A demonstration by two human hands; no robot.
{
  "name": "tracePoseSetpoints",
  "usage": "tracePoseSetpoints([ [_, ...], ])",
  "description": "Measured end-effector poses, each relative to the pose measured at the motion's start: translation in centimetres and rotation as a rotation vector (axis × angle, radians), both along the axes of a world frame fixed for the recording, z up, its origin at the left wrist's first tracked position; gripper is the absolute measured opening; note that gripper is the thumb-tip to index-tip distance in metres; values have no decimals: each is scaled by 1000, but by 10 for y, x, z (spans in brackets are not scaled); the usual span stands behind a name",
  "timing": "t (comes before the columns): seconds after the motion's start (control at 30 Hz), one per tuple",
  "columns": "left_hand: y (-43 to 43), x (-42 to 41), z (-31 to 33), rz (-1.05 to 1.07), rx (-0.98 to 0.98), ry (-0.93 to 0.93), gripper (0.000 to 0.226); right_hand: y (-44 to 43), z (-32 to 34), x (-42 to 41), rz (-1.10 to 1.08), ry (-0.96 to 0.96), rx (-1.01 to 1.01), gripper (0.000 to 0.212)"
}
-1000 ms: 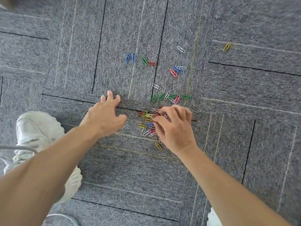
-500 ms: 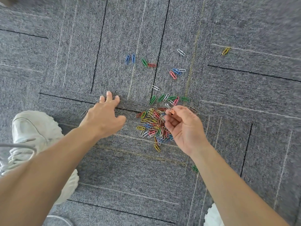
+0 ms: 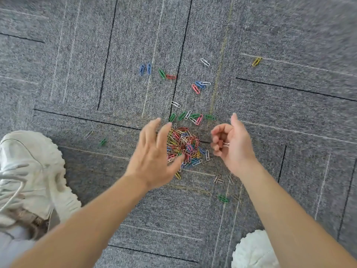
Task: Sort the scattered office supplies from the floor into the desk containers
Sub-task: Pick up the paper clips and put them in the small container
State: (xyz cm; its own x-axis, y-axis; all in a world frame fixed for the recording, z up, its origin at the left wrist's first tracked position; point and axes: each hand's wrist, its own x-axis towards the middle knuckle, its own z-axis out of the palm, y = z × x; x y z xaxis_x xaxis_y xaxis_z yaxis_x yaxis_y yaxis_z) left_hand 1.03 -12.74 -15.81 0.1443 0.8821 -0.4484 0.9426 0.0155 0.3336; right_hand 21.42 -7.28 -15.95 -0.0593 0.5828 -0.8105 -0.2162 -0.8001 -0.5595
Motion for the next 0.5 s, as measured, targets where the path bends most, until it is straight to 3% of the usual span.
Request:
tracePoseSetpoints([
  [0.13, -11, 35, -38, 12, 31, 66, 110, -6, 9, 19, 0, 35, -38, 63],
  [0.2, -12, 46, -48, -26, 110, 61, 110, -7, 12, 25, 13, -3, -44, 62],
  [0.37, -11, 55, -64, -192, 480, -155, 49, 1, 11, 20, -95, -99, -31, 56],
  [0.5, -9, 55, -66, -207, 557, -163, 23, -6, 12, 16, -81, -95, -59, 55],
])
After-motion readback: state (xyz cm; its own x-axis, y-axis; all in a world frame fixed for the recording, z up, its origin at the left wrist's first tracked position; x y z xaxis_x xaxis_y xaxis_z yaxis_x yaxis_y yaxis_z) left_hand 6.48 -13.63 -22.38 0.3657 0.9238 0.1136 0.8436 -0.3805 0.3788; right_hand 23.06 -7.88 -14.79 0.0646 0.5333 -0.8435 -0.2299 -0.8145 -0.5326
